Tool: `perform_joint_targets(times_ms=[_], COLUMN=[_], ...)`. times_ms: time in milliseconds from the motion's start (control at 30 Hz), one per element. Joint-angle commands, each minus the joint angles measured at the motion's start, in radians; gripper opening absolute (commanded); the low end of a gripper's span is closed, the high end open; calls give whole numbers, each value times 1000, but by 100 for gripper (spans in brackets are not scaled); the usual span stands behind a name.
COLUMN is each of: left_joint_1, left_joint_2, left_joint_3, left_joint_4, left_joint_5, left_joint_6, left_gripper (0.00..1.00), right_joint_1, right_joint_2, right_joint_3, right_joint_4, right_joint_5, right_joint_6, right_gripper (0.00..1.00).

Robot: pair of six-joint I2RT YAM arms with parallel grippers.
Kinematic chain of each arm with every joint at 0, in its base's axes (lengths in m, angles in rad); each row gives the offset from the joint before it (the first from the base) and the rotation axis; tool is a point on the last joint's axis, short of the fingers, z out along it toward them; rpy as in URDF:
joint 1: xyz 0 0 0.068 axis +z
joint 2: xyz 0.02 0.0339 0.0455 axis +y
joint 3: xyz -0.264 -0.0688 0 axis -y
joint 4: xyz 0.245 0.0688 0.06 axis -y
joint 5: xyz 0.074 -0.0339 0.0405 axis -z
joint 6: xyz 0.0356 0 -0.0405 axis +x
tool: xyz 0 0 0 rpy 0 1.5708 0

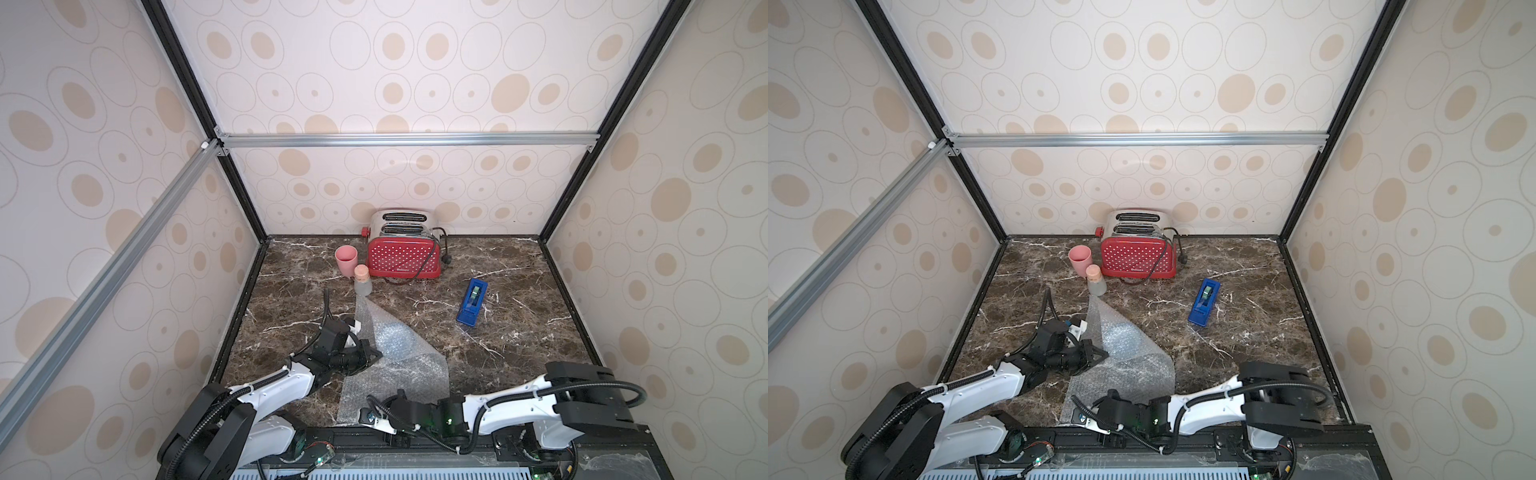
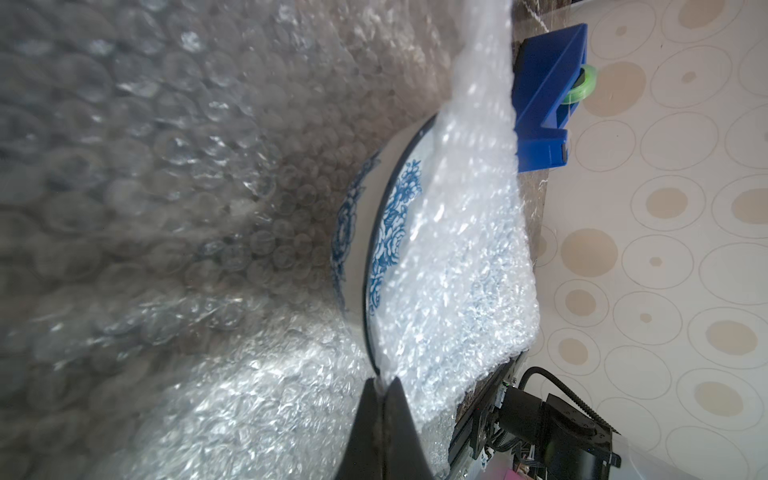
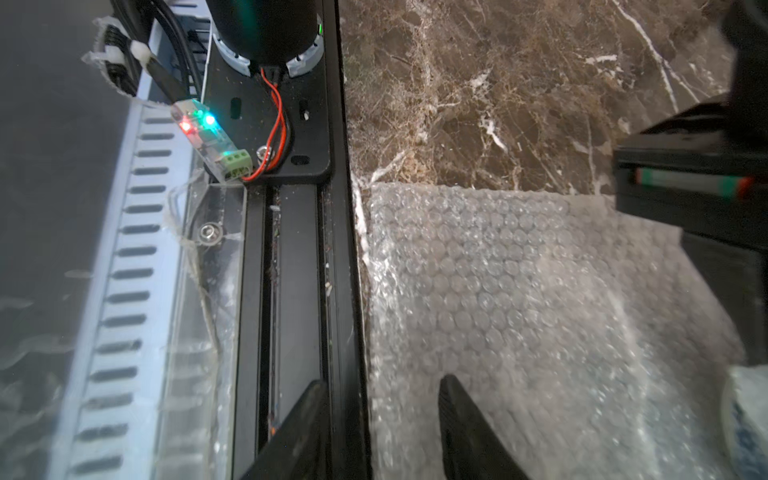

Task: Wrap bowls in bubble wrap
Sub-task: Wrap the bowl in bubble wrap.

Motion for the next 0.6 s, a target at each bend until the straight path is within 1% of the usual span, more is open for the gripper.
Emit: perform_joint_targets(times_ms=[0, 67, 167, 567], left_joint_1=[-6, -6, -6, -6], left_joint_2=[10, 8, 8, 31], left_joint_3=[23, 23, 23, 39], left_joint_4=[-16, -17, -18, -25], left_joint_5=[-18, -18, -22, -17], left_joint_6=[9, 10, 10, 20], left_gripper=[0, 0, 0, 0], right_joint_1=[19, 25, 24, 20], right_joint_2=[75, 113, 154, 288], right_joint_3=[69, 92, 110, 216], right_joint_4=[95, 111, 140, 110], right_joint_5=[138, 149, 133, 78], right_joint_6=[0, 2, 9, 57], right_gripper=[47, 47, 48, 49])
